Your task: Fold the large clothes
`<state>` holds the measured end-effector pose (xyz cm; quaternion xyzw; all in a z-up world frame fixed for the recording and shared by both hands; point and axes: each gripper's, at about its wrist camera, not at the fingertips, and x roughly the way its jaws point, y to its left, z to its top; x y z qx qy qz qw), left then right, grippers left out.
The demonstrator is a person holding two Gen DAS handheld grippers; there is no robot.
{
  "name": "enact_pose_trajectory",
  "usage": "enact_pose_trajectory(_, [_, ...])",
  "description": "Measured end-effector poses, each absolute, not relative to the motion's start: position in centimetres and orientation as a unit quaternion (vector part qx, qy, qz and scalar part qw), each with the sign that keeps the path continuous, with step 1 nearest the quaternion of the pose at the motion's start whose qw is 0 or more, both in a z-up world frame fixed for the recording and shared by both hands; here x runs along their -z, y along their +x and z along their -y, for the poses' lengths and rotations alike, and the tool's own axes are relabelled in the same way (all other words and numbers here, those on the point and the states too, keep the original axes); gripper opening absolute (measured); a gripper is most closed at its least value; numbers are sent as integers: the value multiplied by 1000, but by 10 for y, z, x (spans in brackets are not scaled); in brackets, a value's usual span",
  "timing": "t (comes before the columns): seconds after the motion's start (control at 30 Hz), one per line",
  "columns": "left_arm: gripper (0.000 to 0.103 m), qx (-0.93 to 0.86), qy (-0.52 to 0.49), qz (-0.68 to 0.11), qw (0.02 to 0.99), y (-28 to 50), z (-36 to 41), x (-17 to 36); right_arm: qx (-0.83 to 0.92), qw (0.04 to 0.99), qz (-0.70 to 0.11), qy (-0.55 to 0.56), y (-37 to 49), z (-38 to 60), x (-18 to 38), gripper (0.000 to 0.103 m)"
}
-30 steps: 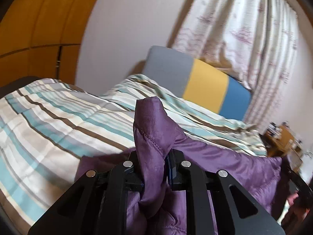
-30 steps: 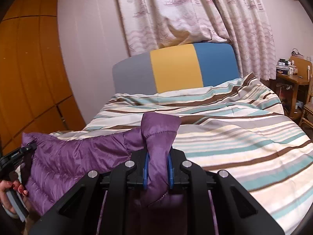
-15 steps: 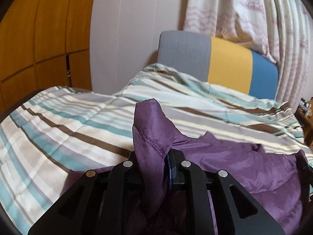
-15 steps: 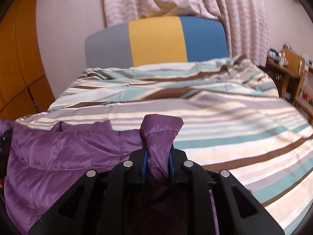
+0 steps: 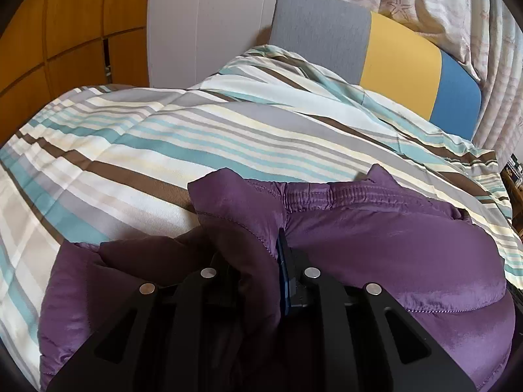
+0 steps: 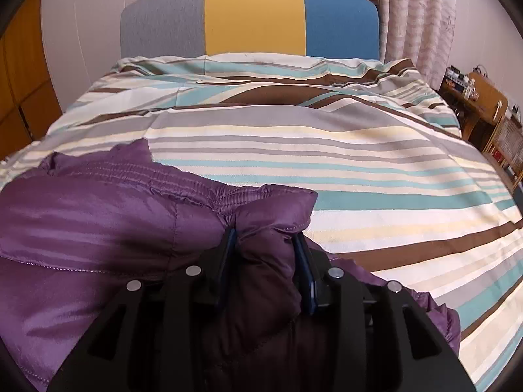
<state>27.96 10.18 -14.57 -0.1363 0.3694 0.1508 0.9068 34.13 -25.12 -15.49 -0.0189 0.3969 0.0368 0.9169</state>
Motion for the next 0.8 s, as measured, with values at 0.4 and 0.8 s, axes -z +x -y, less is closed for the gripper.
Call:
enact_pose_trajectory(0.4, [51, -184, -115, -389, 895, 279, -97, 136, -24, 917, -398, -27, 343, 250, 157, 41])
enact_pose_trajectory(0.8, [75, -130, -80, -281, 948, 234, -10, 79, -14, 917, -397, -23, 342, 254, 156, 51])
